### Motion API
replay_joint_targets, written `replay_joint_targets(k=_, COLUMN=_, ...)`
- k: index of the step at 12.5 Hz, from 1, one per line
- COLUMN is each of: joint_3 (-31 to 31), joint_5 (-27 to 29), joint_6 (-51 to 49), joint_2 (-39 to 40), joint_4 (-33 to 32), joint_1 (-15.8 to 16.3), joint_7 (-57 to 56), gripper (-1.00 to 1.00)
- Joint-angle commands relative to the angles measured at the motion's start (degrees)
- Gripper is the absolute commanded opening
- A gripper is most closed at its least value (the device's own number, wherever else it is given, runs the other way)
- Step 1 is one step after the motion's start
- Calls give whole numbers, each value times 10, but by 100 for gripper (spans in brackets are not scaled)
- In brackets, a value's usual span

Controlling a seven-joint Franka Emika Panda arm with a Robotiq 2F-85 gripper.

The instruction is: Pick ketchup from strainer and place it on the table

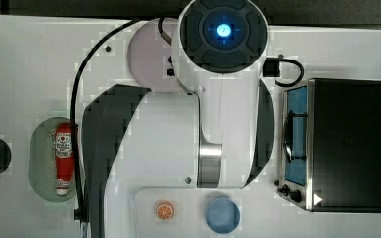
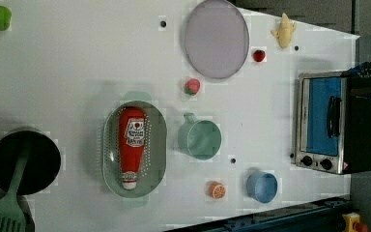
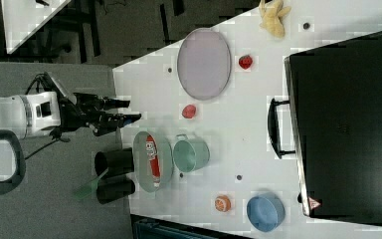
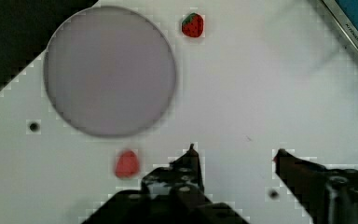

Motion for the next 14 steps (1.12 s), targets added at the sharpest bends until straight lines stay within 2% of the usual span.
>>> replay_joint_targets(k=1, joint_3=25, joint_5=6, joint_6=-82, joint_2=-157, joint_4=-101, joint_1=-56, joint_7=17, gripper=59)
replay_joint_targets(k=3, joint_3=48, joint_5=7, joint_6=-75, joint_2=-147, joint_4=-101, joint_1=-47, joint_7=17, gripper=100)
replay_joint_targets(k=8, joint_3=169, joint_5=7, joint_6=-26, joint_2=-99, joint_4=-101, joint_1=-27, joint_7=17, gripper=100)
replay_joint_targets(k=14, joint_3=326, joint_5=6, joint_6=85, joint_2=-11, joint_4=-102, joint_1=-22, joint_7=21, gripper=100)
